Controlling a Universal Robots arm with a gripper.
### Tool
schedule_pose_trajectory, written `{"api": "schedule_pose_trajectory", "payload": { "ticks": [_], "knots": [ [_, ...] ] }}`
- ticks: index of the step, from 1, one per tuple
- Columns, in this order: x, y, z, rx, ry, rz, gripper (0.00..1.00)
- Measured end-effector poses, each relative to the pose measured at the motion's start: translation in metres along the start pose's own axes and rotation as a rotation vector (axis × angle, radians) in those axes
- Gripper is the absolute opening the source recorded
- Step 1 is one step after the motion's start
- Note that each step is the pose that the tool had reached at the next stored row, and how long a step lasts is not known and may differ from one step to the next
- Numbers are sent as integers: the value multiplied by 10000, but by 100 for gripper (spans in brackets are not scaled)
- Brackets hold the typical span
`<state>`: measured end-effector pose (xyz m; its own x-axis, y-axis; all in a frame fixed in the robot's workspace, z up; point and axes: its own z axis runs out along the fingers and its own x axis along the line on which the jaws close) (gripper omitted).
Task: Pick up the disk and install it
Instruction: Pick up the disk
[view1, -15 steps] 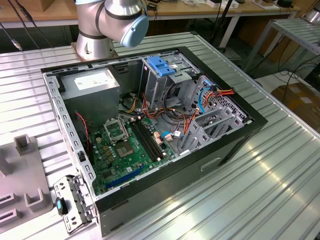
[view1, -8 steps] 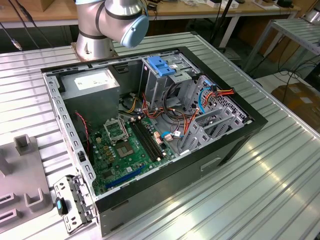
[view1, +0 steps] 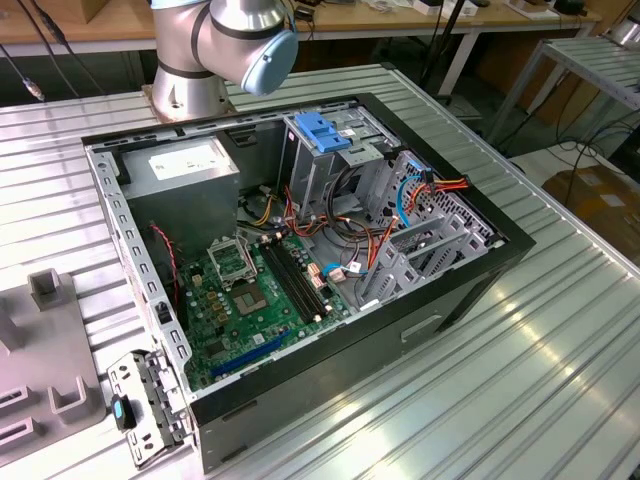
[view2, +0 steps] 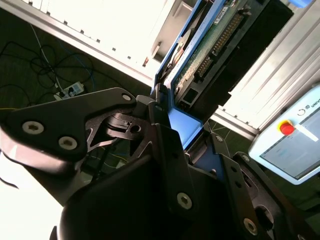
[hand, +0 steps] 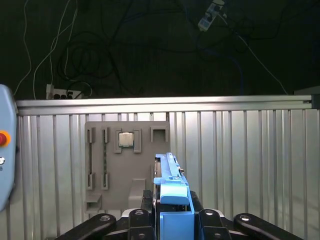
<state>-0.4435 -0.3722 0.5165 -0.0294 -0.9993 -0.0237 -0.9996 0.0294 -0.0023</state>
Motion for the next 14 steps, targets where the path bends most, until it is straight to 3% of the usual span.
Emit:
{"api": "schedule_pose_trajectory", "payload": {
  "ticks": [14],
  "knots": [
    [-2, -55, 0, 0, 0, 0, 37]
  ]
}}
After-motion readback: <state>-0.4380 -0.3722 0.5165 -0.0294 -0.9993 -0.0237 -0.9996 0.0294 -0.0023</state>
